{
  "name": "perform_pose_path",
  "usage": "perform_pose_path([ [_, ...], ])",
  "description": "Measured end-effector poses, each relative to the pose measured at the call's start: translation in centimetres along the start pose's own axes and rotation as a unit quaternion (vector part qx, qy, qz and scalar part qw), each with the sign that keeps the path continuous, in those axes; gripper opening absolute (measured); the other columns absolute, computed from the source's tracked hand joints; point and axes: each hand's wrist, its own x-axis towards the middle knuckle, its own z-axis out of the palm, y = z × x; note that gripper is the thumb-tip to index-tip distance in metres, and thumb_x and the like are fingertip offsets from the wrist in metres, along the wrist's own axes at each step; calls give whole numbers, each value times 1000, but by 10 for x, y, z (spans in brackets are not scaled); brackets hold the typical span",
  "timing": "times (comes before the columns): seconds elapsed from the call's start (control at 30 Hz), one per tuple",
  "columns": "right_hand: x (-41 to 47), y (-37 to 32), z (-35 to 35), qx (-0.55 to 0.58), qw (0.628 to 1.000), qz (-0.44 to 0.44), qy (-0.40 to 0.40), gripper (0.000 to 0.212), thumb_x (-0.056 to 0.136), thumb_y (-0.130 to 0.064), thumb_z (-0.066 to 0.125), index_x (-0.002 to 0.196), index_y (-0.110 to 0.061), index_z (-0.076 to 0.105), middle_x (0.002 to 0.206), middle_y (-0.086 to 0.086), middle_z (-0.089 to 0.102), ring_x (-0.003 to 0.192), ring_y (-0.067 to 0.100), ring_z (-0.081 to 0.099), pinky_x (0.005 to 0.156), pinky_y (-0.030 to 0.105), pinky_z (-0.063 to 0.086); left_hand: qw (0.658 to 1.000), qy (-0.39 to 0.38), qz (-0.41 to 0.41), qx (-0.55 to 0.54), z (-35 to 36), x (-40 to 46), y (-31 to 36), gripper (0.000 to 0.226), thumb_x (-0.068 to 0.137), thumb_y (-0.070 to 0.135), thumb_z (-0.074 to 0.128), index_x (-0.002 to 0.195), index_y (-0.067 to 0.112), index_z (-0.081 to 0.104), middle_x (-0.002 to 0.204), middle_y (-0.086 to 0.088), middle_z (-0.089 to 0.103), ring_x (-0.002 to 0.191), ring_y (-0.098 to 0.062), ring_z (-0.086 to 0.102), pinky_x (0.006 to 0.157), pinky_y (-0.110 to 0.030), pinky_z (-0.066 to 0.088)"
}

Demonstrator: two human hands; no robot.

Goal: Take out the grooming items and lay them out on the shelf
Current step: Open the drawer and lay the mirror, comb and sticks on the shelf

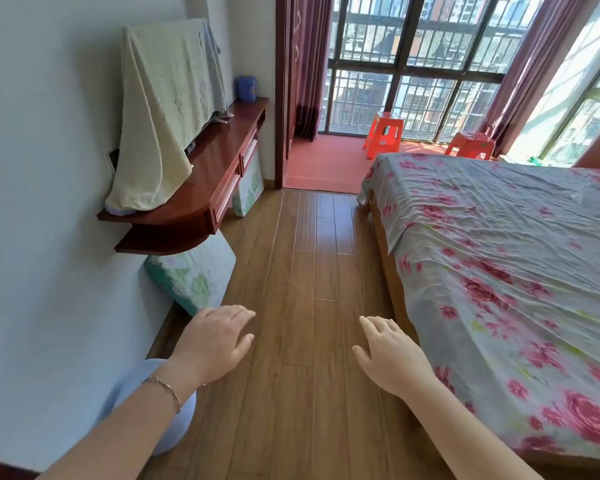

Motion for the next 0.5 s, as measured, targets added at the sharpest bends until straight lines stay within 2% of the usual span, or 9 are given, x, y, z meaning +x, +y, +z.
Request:
perform_pose_path([
  [0.17,34,14,11,4,1000,-10,-12,58,96,-45,33,147,-20,21,153,-4,26,143,17,16,114,30,21,1000,-10,-6,-5,20,30,1,48,85,46,35,118,22,62,115,9,65,107,-10,60,89,-33,47],
  [0.3,79,23,11,8,1000,-10,-6,58,96,-44,34,147,-19,21,153,-3,27,142,17,16,114,31,21,1000,-12,4,-4,34,75,-9,46,89,43,41,127,23,54,127,9,58,118,-9,52,99,-30,39],
  [0.5,170,30,-12,0,1000,-14,-8,58,96,-43,34,147,-17,21,152,-2,27,142,17,16,113,30,20,1000,-26,9,-15,38,169,-45,47,94,44,38,137,28,42,139,13,45,130,-5,39,108,-27,27],
])
